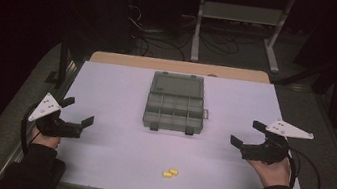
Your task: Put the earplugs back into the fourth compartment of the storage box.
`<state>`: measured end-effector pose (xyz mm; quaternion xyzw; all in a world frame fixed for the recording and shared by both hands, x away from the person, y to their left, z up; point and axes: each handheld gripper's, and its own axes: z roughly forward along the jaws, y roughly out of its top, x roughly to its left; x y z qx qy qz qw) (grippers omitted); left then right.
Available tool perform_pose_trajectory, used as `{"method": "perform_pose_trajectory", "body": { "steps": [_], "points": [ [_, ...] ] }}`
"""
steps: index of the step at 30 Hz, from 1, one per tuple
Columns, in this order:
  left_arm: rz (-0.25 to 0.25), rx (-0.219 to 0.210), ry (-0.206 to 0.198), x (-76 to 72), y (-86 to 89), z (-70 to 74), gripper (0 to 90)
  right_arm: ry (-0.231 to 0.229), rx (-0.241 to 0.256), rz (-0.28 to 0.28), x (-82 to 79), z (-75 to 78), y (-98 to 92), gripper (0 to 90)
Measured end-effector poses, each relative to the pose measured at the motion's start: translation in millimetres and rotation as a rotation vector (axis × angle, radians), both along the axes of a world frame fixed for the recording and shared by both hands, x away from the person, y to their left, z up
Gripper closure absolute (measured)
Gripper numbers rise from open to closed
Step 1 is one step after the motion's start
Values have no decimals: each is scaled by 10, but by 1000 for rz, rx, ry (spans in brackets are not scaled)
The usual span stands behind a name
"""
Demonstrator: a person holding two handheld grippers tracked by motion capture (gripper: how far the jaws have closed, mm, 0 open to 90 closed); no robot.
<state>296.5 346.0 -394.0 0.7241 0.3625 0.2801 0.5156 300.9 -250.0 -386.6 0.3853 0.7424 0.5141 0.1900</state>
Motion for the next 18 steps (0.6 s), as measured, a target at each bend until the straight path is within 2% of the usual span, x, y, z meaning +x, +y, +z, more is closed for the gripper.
{"method": "perform_pose_trajectory", "body": {
  "steps": [4, 10, 18],
  "points": [
    [-2, 1, 2, -1, -2, -2, 0, -2, -2, 4, -1, 3, 4, 0],
    [-3, 4, 2, 0, -6, -4, 0, 6, -38, 15, -10, 22, 52, 0],
    [-2, 5, 2, 1, -7, -5, 0, 18, -35, 19, -27, 83, 60, 0]
  ]
}}
